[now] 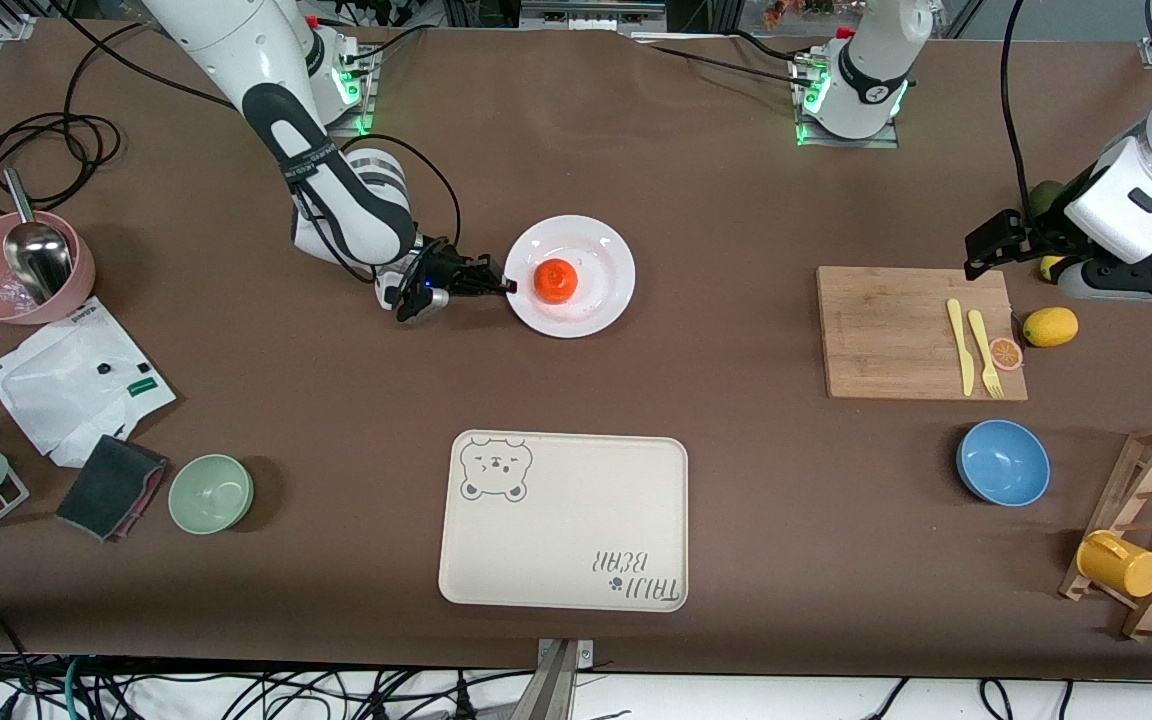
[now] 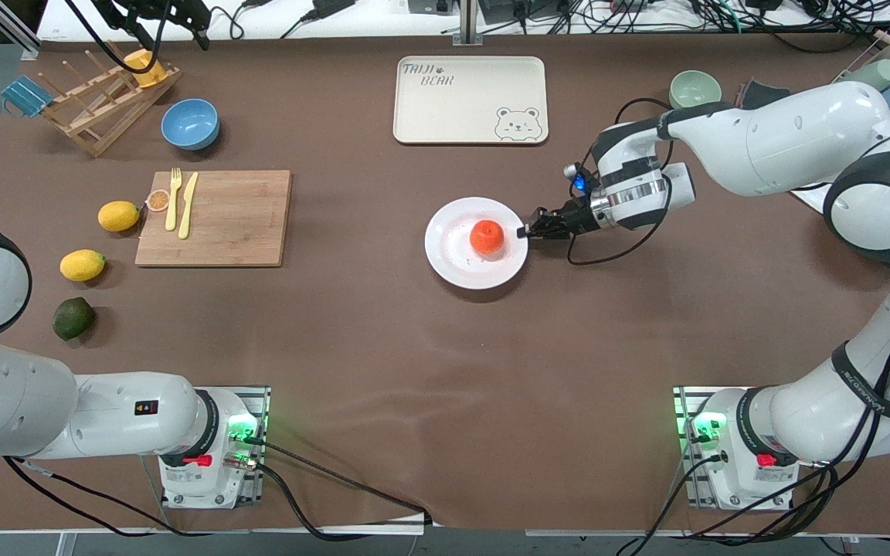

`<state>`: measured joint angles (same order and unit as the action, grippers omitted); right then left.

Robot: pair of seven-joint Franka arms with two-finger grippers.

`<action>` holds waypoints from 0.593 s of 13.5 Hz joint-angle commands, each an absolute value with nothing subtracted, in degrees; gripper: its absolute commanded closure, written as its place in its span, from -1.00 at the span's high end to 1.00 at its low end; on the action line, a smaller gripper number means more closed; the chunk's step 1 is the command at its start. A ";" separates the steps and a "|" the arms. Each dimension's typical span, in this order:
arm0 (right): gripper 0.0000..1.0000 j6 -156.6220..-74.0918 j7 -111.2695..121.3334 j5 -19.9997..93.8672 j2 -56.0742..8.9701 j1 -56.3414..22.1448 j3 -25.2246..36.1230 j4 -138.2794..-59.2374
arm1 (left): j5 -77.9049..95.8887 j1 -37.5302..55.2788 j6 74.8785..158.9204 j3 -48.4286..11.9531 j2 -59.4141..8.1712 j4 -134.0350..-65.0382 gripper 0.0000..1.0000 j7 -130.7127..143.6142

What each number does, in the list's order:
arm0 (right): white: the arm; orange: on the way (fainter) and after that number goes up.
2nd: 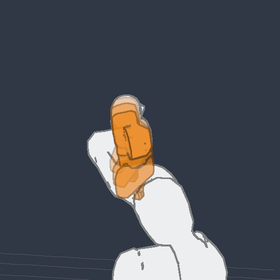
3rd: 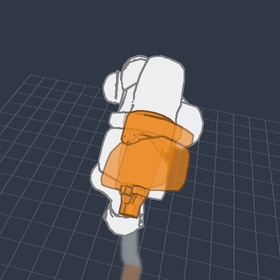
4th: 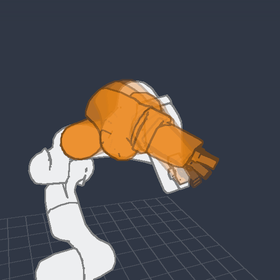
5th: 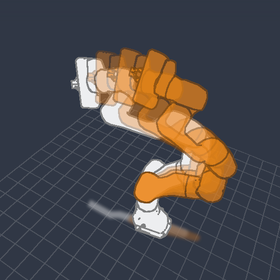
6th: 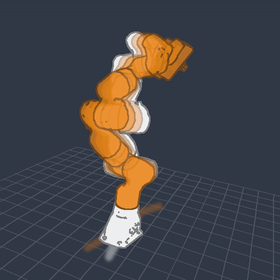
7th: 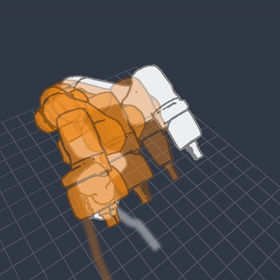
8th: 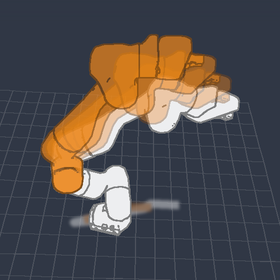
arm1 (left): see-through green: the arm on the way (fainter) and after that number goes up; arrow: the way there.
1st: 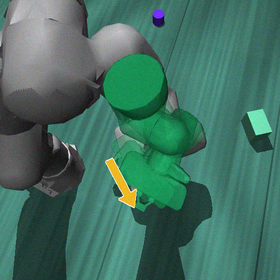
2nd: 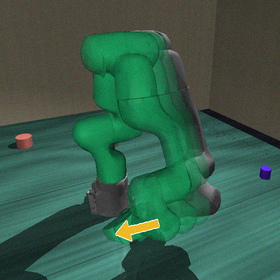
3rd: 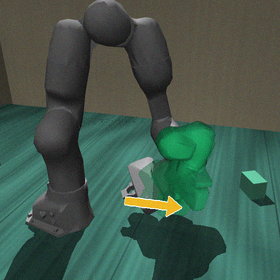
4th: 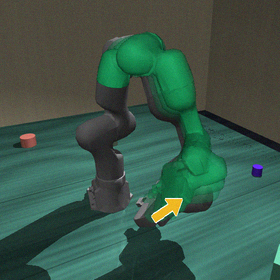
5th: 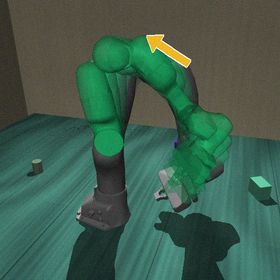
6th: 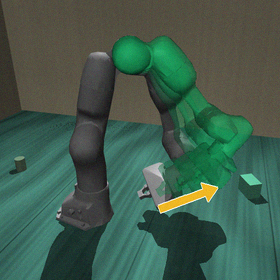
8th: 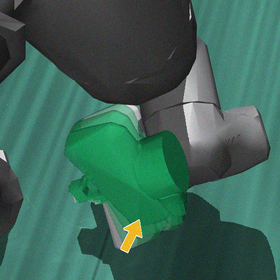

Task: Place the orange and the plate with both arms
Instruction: 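Move the plate with the right gripper onto the bear tray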

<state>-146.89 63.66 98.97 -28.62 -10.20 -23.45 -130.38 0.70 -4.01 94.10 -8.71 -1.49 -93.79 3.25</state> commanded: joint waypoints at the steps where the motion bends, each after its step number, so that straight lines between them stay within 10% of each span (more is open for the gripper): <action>1: -0.98 -148.10 67.40 101.95 -29.26 -10.11 -23.82 -130.61 | 1.14 -4.48 92.37 -8.79 -2.46 -91.76 1.00 2.64; 8: -1.00 -148.01 67.68 102.66 -29.35 -10.02 -23.82 -130.17 | 1.14 -5.97 91.41 -8.70 -2.37 -91.85 1.00 2.46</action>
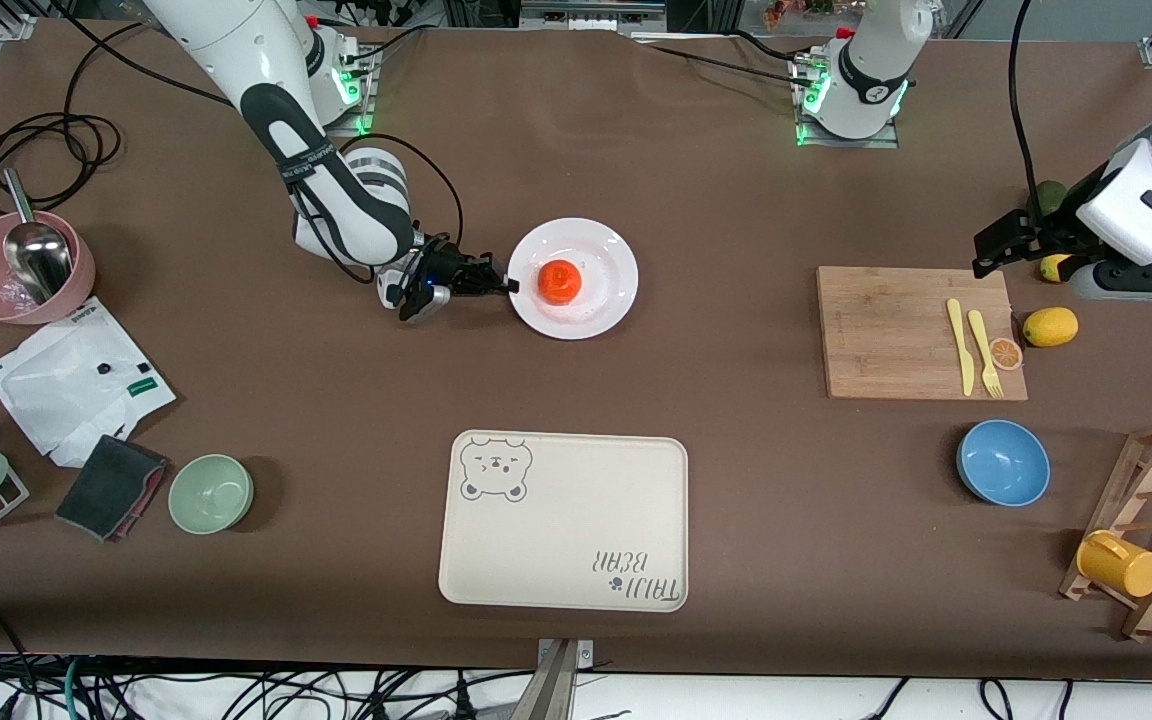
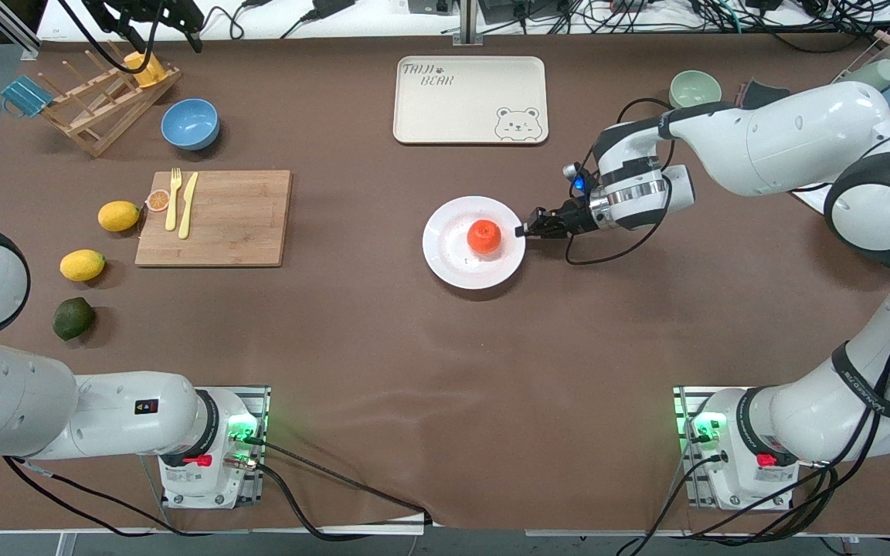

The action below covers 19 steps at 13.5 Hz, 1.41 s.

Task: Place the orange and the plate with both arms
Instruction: 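Move the plate with the right gripper onto the bear tray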

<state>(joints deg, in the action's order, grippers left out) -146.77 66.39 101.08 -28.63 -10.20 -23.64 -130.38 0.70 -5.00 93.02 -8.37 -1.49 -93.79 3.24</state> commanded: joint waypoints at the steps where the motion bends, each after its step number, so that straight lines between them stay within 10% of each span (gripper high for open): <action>1: -1.00 -147.83 67.15 102.57 -29.36 -10.02 -23.82 -129.73 | 1.14 -6.06 91.32 -8.70 -2.37 -91.93 1.00 2.46; 11: -1.00 -147.57 57.57 102.48 -29.61 -8.18 -23.47 -120.25 | 2.99 -6.94 89.56 -9.14 -3.08 -90.00 1.00 1.32; 19: -1.00 -147.48 51.00 92.48 -45.77 -6.06 -23.03 -94.07 | 1.85 -7.12 89.47 -9.14 -3.16 -89.83 1.00 1.32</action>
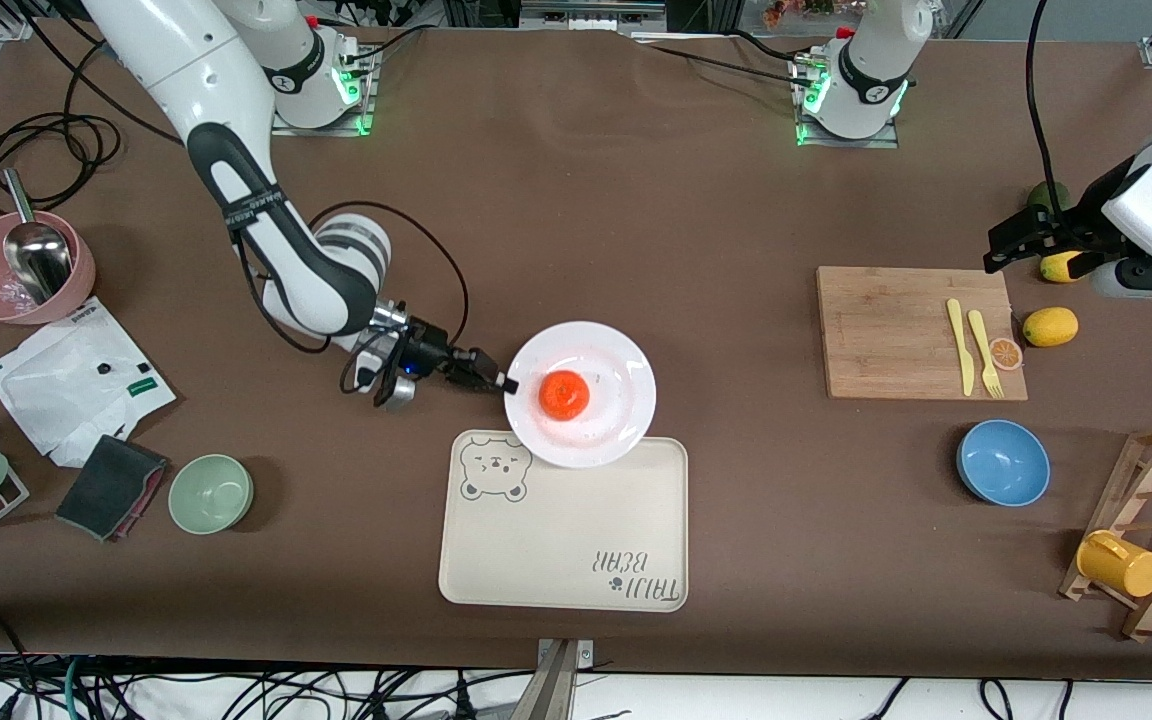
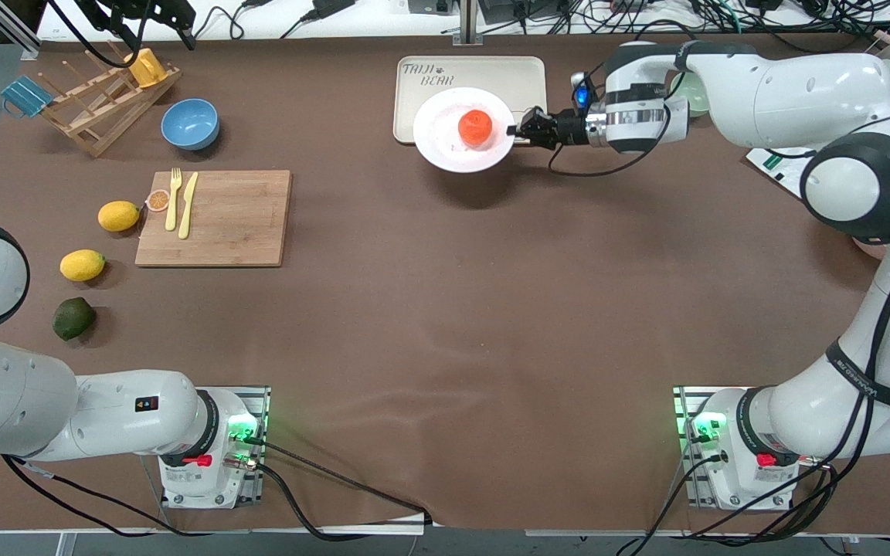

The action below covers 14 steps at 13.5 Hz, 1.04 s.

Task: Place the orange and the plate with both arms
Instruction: 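Move the plate with the right gripper onto the bear tray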

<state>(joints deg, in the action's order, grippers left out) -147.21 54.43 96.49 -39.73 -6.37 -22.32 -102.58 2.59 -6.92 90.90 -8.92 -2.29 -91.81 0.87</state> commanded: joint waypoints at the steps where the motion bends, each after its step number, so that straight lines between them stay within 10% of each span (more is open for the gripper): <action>1: -1.00 -147.48 49.06 90.81 -47.53 -6.24 -22.94 -91.17 | 1.85 -7.12 89.47 -9.14 -3.16 -89.91 1.00 1.32; 14: -1.00 -142.47 46.49 79.72 -66.09 -9.32 -18.37 -65.48 | 1.85 -7.21 89.39 -9.14 -3.08 -90.00 1.00 1.32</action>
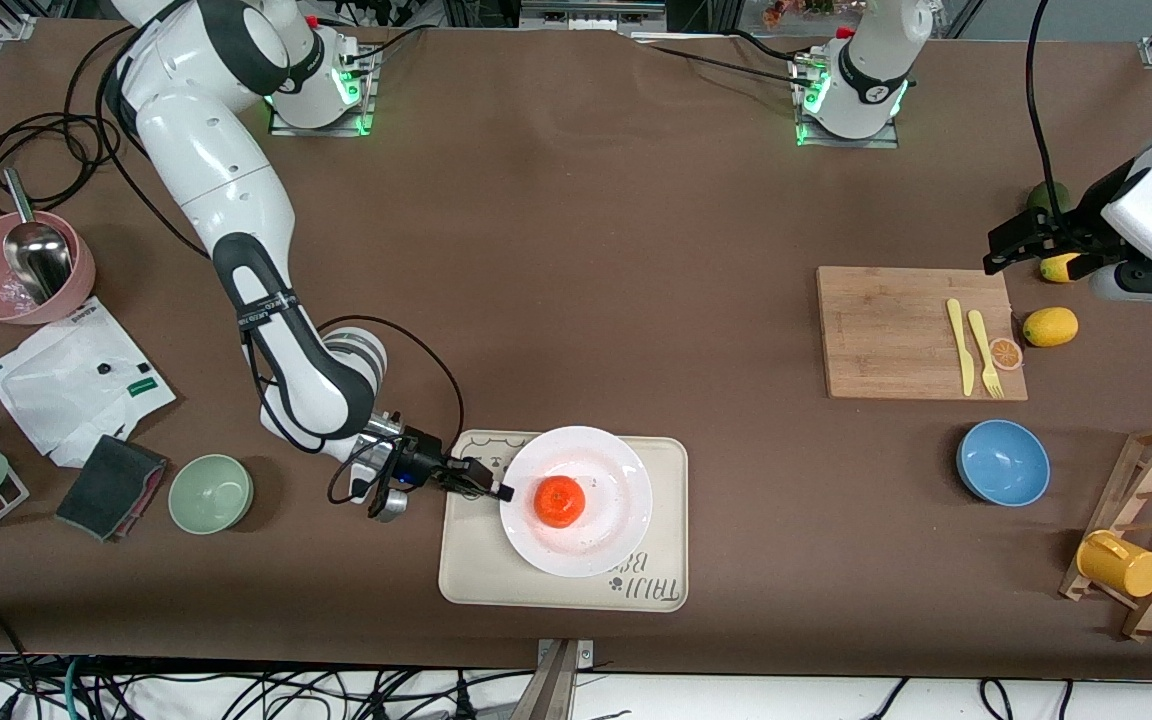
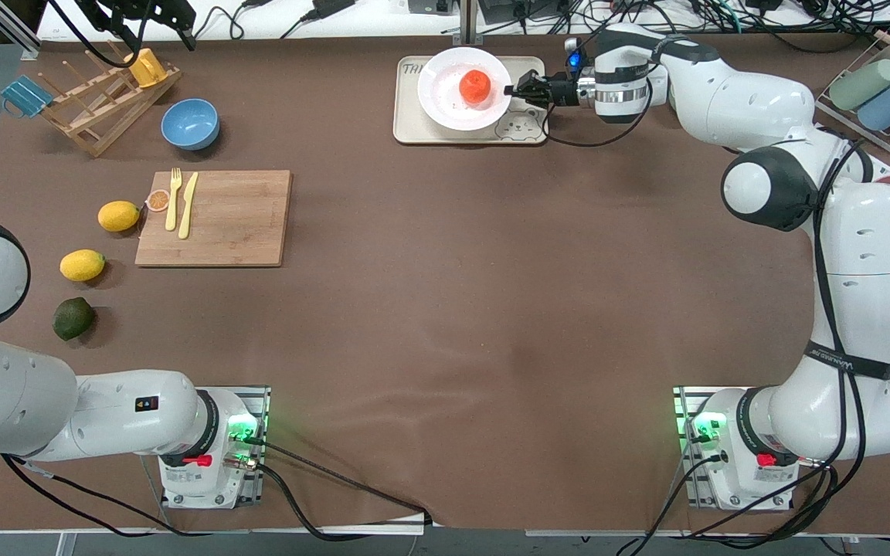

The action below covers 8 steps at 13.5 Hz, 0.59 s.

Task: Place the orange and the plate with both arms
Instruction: 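Move the plate with the right gripper onto the bear tray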

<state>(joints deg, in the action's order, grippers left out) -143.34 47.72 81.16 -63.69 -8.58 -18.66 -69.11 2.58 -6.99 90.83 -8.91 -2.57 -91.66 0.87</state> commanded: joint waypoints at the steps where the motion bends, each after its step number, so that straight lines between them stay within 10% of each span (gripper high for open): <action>1: -1.00 -142.47 46.84 79.72 -66.35 -9.32 -18.37 -65.48 | 1.85 -7.29 89.38 -9.14 -3.08 -90.00 1.00 1.32; 5: -1.00 -142.47 47.37 79.63 -66.62 -9.40 -17.58 -65.65 | 1.85 -7.38 89.38 -9.14 -3.08 -90.00 1.00 1.32; 8: -0.40 -142.47 47.29 79.54 -66.53 -9.32 -17.58 -65.65 | 1.85 -7.38 89.38 -9.14 -3.08 -90.09 1.00 1.32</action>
